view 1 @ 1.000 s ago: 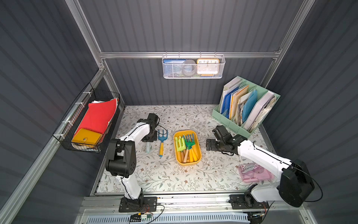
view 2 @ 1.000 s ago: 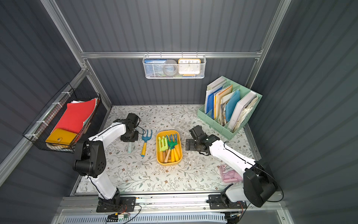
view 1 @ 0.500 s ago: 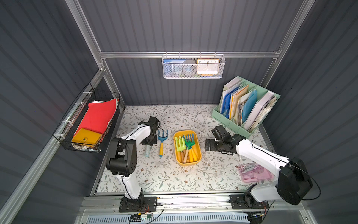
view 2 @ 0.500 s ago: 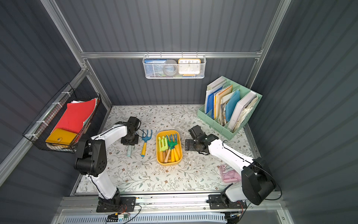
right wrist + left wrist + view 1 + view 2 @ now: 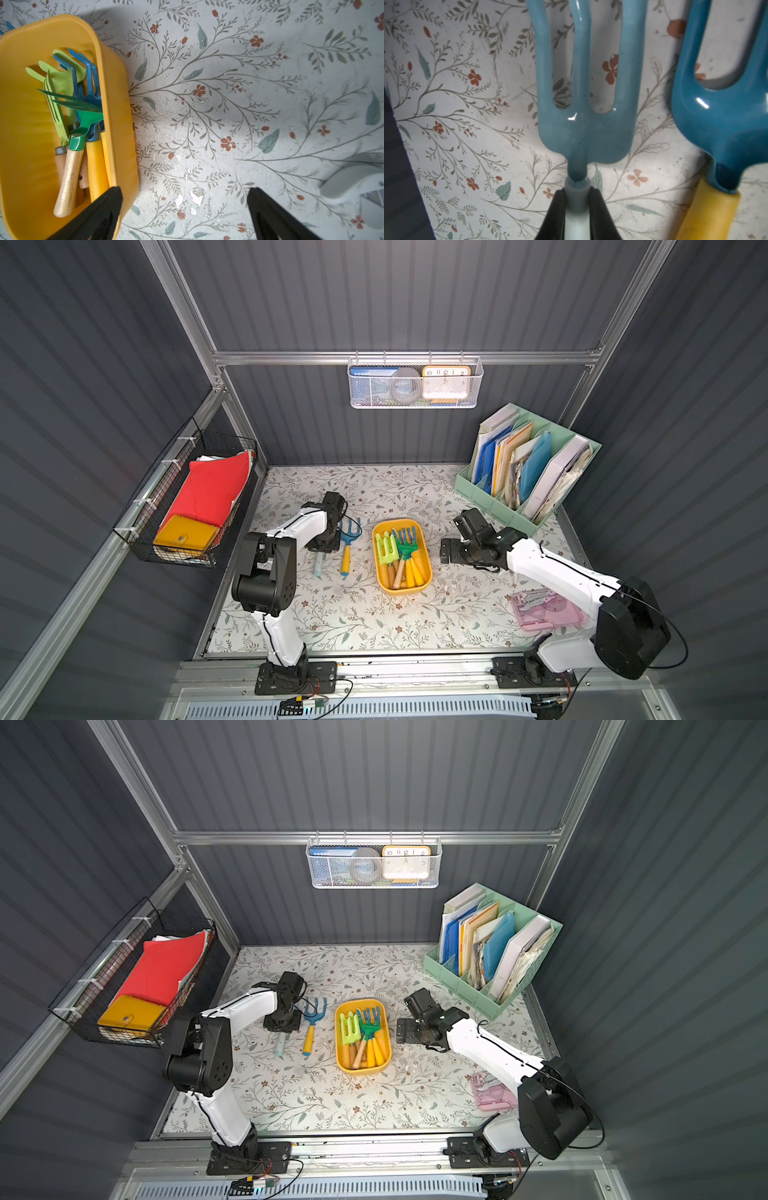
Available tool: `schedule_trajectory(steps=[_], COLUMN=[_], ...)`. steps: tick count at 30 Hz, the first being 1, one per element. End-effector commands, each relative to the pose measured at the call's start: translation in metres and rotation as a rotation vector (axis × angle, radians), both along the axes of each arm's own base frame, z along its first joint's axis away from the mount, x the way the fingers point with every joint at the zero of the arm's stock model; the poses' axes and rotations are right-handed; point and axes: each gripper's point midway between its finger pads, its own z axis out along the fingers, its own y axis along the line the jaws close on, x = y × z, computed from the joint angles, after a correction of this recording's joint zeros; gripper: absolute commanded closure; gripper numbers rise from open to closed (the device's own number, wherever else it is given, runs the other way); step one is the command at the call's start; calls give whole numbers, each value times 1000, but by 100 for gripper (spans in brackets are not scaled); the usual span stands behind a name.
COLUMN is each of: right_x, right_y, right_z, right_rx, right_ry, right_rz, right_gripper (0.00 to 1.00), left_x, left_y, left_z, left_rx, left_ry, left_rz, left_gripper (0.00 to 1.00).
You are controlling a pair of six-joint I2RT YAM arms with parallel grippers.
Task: Take the hand rake out of the storage box
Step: Place the rake at the center of the board.
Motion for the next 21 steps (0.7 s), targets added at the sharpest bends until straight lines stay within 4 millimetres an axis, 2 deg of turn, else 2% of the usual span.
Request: schedule_trajectory(steps=[1, 11, 13, 17, 21], right_x=[3, 5, 6, 5, 5], right_y=[6, 7, 7, 6, 5], right_z=[6, 9, 10, 12, 15], right_rx=[11, 3, 4, -2, -1], right_ry=[-6, -9, -9, -11, -17], right_rz=[8, 16, 17, 17, 16], right_gripper=[1, 1, 1, 1, 1], left_x=[0, 1, 1, 1, 4], left_y=[0, 0, 0, 0, 1], left_z=[-10, -17, -20, -18, -16], left_rx=[25, 28, 29, 28, 33], left_ry=[27, 40, 48, 42, 30], left_rz=[-11, 2, 5, 7, 10], left_gripper=[85, 82, 80, 67, 66])
